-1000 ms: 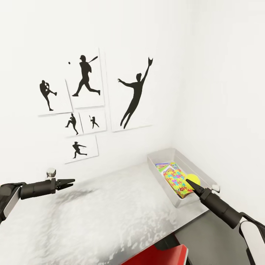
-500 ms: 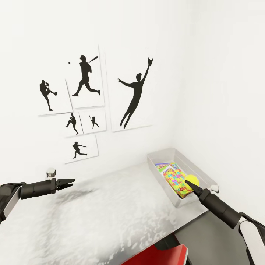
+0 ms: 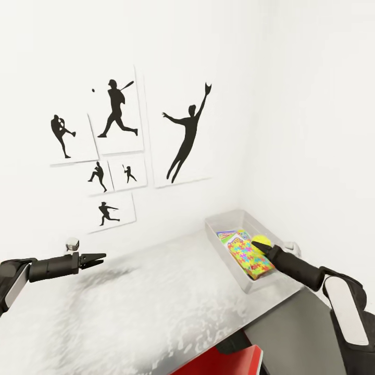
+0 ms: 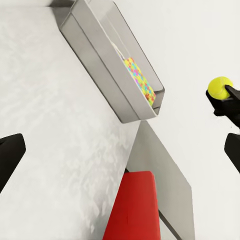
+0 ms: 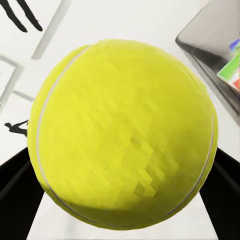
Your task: Put all the toys in the child's room - the three board games (two on the bed and one on the table), the two jigsaw puzzles on the table, and the tennis ball on the table - inside the toy box on the table in the child's room.
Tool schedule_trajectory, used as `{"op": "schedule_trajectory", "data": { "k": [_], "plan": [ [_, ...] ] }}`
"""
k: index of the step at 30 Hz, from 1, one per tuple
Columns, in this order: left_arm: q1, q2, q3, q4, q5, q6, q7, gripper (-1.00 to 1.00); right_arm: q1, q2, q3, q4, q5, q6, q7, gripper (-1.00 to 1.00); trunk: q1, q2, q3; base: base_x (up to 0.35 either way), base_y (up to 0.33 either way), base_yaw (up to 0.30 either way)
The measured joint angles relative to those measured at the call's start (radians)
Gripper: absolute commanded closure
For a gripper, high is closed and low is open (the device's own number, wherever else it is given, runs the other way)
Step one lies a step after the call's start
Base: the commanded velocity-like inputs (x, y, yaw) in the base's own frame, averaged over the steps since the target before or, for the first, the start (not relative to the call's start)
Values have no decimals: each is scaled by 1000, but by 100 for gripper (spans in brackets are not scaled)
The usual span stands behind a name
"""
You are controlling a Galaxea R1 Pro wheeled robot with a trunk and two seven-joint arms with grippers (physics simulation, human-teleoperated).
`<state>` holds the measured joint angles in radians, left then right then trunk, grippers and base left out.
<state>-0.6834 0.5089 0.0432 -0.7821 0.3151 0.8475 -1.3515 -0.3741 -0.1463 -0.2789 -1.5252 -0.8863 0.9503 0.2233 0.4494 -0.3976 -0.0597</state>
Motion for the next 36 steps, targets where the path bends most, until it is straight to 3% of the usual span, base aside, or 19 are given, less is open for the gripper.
{"op": "schedule_trajectory", "data": {
  "k": [5, 9, 16, 21, 36],
  "plan": [
    [0, 0, 0, 0, 0, 0, -1, -100, -168, 2, 3, 29, 1, 58, -129, 100, 0, 0, 0, 0, 0, -1],
    [0, 0, 0, 0, 0, 0, -1, -100, -284, 2, 5, 153, 11, 70, -207, 100, 0, 0, 0, 0, 0, 0],
    [0, 1, 2, 0, 0, 0, -1, -100, -394, 1, 16, 355, 27, 61, -261, 100, 0, 0, 0, 0, 0, 0],
    [0, 3, 2, 0, 0, 0, -1, -100, -419, 2, 17, 399, 34, 54, -326, 100, 0, 0, 0, 0, 0, 0],
    [0, 5, 2, 0, 1, 0, -1, -100, -444, 3, 38, 405, 33, 53, -444, 100, 0, 0, 0, 0, 0, 0]
  ]
}}
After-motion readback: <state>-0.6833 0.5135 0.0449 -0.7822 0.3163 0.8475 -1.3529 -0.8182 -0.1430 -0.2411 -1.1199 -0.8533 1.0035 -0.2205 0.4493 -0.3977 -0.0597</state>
